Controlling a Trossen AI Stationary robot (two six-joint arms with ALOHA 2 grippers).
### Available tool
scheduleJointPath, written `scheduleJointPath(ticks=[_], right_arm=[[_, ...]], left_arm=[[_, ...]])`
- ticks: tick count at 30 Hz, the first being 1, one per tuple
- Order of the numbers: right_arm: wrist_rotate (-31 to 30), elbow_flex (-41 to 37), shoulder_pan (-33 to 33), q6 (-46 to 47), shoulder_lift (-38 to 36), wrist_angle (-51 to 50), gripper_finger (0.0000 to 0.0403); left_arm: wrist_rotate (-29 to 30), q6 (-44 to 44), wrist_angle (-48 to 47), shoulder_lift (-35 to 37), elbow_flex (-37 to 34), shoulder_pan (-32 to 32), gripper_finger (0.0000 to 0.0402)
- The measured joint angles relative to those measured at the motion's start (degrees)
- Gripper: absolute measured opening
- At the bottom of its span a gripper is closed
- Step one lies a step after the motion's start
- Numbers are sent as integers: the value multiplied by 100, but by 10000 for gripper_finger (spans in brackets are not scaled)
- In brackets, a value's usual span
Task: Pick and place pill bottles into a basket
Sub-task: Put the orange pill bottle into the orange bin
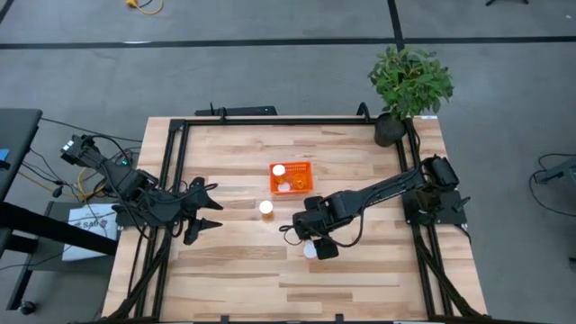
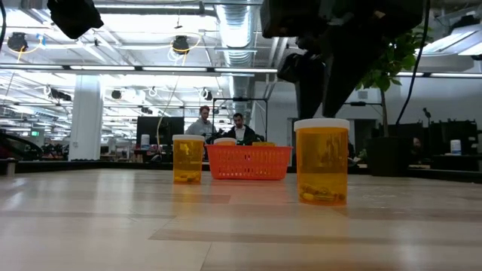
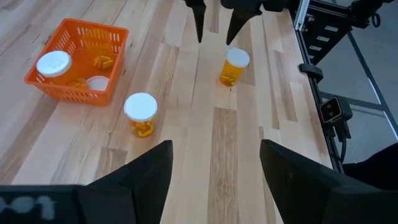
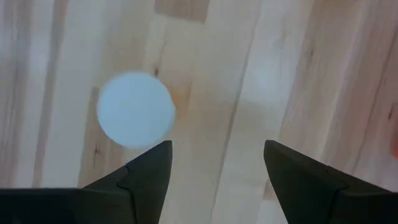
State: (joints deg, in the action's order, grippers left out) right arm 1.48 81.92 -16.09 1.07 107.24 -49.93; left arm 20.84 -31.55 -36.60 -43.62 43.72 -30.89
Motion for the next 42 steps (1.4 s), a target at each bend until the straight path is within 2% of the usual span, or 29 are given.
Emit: scheduleJointPath(ticks=[5, 8, 14, 19, 25, 28, 33, 37, 42], right_arm=[[-80, 68, 107, 228, -4, -340, 250], [-415, 66, 126, 304, -4, -380, 249], [-438, 66, 110, -224, -4, -315, 249], [-407, 66, 159, -259, -4, -86, 251], [-325, 180, 282, -307, -4, -182, 283], [-594, 228, 283, -320, 0, -380, 308], [-606, 254, 295, -627, 0, -536, 337], [-610, 254, 218, -895, 0, -496, 347], [-603, 254, 130, -786, 0, -455, 349]], left_arm=[[63, 11, 0, -2, 0, 1, 232], [63, 26, 0, -2, 0, 1, 232], [65, 39, 0, -1, 0, 2, 232], [70, 37, 1, 0, 0, 1, 232], [81, 37, 2, 0, 0, 0, 232], [81, 37, 1, 0, 0, 2, 232], [99, 37, 0, 0, 0, 1, 232], [284, 46, 0, 0, 0, 2, 232], [301, 46, -1, 0, 0, 2, 232]])
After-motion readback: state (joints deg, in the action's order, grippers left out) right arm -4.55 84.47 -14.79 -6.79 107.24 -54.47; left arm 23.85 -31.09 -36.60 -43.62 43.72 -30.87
